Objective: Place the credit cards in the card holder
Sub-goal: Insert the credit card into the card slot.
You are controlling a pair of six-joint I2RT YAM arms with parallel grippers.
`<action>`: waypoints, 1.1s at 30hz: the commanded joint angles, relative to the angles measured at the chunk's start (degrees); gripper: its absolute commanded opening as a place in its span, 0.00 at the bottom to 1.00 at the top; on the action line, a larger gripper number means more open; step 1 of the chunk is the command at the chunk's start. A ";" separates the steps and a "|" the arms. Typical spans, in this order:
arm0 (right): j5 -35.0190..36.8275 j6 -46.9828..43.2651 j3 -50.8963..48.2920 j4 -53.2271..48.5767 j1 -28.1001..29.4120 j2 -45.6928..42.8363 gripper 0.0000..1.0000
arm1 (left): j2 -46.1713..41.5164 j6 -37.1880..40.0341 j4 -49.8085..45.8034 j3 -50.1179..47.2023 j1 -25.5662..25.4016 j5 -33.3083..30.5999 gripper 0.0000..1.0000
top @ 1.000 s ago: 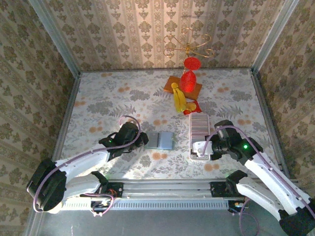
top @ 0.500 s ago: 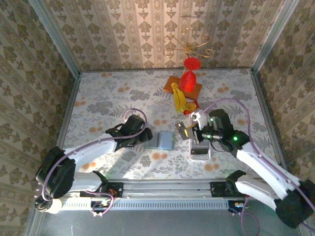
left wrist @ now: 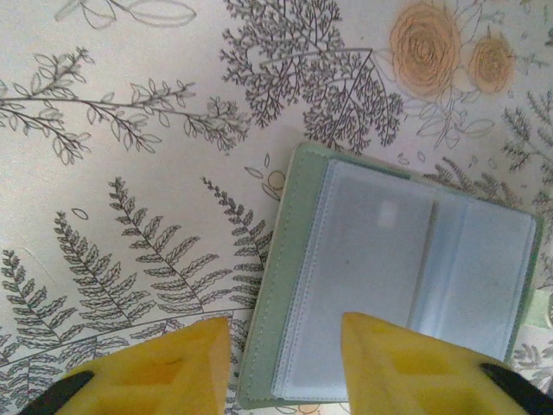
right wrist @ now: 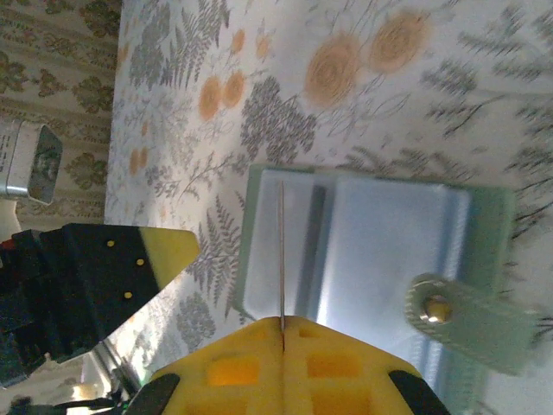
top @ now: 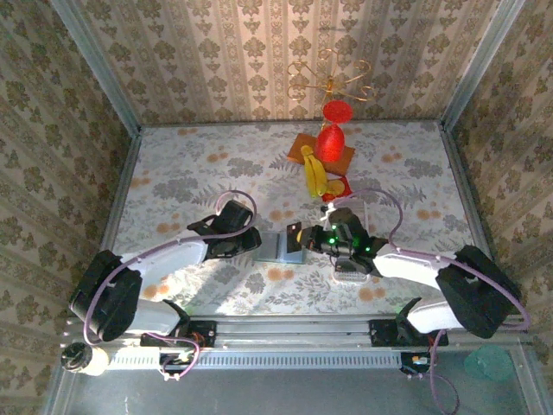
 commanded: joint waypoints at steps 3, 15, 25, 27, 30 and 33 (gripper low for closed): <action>6.68 5.62 0.69 5.94 2.49 3.98 0.00 | 0.47 -1.65 2.57 -2.77 0.28 1.26 0.33; 8.55 8.40 1.57 12.90 4.10 12.47 0.00 | 3.07 -2.31 5.50 -4.04 0.49 2.81 0.20; 8.28 9.62 0.98 15.70 4.15 14.34 0.00 | 4.74 -2.63 7.09 -5.38 0.50 3.70 0.17; 8.90 9.54 0.65 15.36 4.15 13.48 0.00 | 4.90 -2.84 7.54 -5.91 0.57 3.68 0.17; 9.26 9.30 0.38 14.42 4.15 12.25 0.00 | 5.32 -2.84 7.70 -6.20 0.57 3.97 0.17; 9.35 9.21 0.28 14.38 4.17 11.57 0.00 | 5.43 -2.76 8.03 -6.45 0.50 4.36 0.16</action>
